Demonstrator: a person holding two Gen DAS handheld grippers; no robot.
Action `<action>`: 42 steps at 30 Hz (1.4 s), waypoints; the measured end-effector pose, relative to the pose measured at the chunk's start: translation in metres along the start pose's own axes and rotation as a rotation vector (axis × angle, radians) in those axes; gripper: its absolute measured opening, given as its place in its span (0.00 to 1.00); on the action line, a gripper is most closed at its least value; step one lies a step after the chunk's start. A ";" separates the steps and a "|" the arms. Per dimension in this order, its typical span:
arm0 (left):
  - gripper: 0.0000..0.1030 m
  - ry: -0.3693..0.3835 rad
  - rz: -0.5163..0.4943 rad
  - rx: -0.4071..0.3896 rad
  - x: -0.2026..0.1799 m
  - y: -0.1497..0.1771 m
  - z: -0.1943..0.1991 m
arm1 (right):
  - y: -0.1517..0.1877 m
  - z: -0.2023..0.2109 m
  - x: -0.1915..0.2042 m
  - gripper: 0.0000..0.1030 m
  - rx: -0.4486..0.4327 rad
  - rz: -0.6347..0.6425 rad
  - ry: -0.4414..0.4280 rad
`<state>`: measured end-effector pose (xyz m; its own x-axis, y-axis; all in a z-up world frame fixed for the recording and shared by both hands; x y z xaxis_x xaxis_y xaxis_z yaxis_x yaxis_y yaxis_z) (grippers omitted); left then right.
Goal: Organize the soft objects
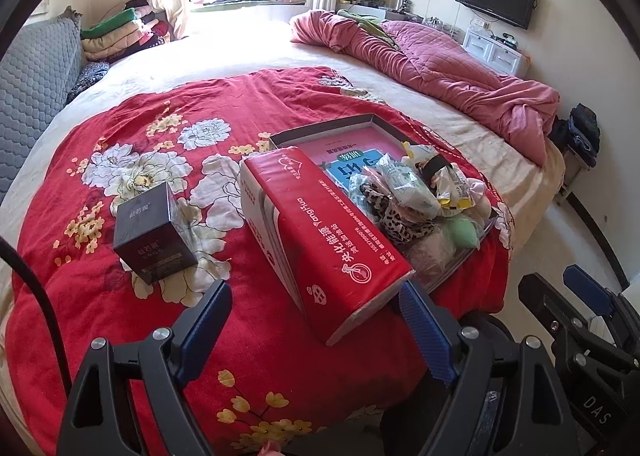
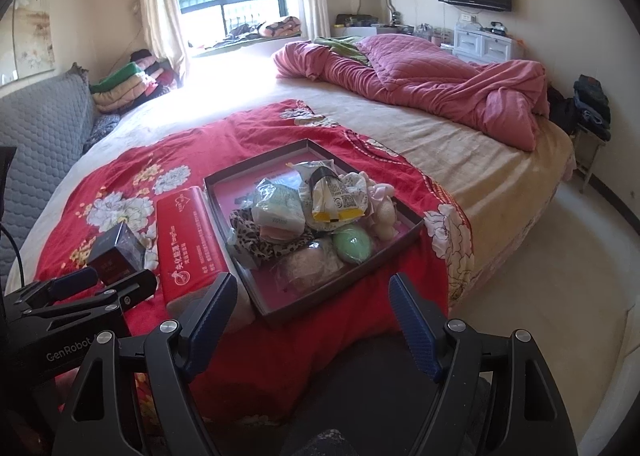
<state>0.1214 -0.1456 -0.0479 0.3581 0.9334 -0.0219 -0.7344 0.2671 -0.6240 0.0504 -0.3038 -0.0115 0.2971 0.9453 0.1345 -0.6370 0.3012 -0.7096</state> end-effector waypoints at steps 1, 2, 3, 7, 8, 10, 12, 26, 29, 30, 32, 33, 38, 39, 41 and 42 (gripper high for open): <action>0.83 0.003 -0.001 0.004 -0.001 0.002 0.000 | 0.002 -0.001 0.000 0.77 0.005 0.003 0.007; 0.83 0.003 -0.004 0.007 -0.002 0.003 -0.001 | 0.004 -0.002 0.000 0.77 0.013 0.001 0.004; 0.83 -0.001 -0.005 0.007 -0.002 0.004 -0.001 | 0.005 -0.002 0.000 0.77 0.018 -0.002 0.000; 0.83 -0.007 -0.007 0.007 -0.002 0.005 0.000 | 0.006 -0.003 -0.003 0.77 0.019 -0.012 0.003; 0.83 -0.009 -0.007 0.007 -0.001 0.006 0.001 | 0.007 -0.004 -0.004 0.77 0.023 -0.013 0.007; 0.83 -0.011 -0.008 0.007 -0.001 0.007 0.001 | 0.010 -0.005 -0.004 0.77 0.033 -0.016 0.004; 0.83 -0.012 -0.008 0.007 -0.001 0.006 0.001 | 0.011 -0.005 -0.004 0.77 0.037 -0.014 0.008; 0.83 -0.020 -0.020 0.023 -0.001 0.012 -0.003 | 0.015 -0.007 -0.002 0.77 0.050 -0.009 0.005; 0.83 -0.018 -0.022 0.025 -0.002 0.012 -0.003 | 0.014 -0.006 0.000 0.77 0.046 -0.007 0.002; 0.83 -0.019 -0.022 0.026 -0.002 0.013 -0.003 | 0.014 -0.006 0.000 0.77 0.047 -0.006 0.003; 0.83 -0.018 -0.022 0.027 -0.002 0.013 -0.003 | 0.015 -0.007 0.000 0.77 0.052 -0.009 0.001; 0.83 -0.019 -0.021 0.028 -0.002 0.013 -0.004 | 0.015 -0.007 0.000 0.77 0.055 -0.013 0.000; 0.83 -0.022 -0.021 0.027 -0.002 0.014 -0.005 | 0.016 -0.008 -0.001 0.77 0.058 -0.015 0.001; 0.83 -0.022 -0.021 0.030 -0.002 0.014 -0.005 | 0.016 -0.008 -0.001 0.77 0.058 -0.015 0.001; 0.83 -0.022 -0.022 0.029 -0.002 0.014 -0.004 | 0.016 -0.008 -0.001 0.77 0.059 -0.015 0.001; 0.83 -0.023 -0.024 0.028 -0.002 0.014 -0.005 | 0.016 -0.008 -0.001 0.77 0.058 -0.014 0.001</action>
<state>0.1132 -0.1448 -0.0600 0.3631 0.9317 0.0109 -0.7418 0.2962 -0.6017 0.0455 -0.3005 -0.0282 0.3070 0.9408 0.1439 -0.6726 0.3214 -0.6666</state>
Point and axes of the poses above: each gripper's, at about its wrist camera, not at the fingertips, and z roughly against the way its jaws point, x to its left, y to its underside, the point moved 10 cm from there along -z, roughly the way its jaws point, and after that the axes turned 8 degrees about -z, right-handed, at the moved point
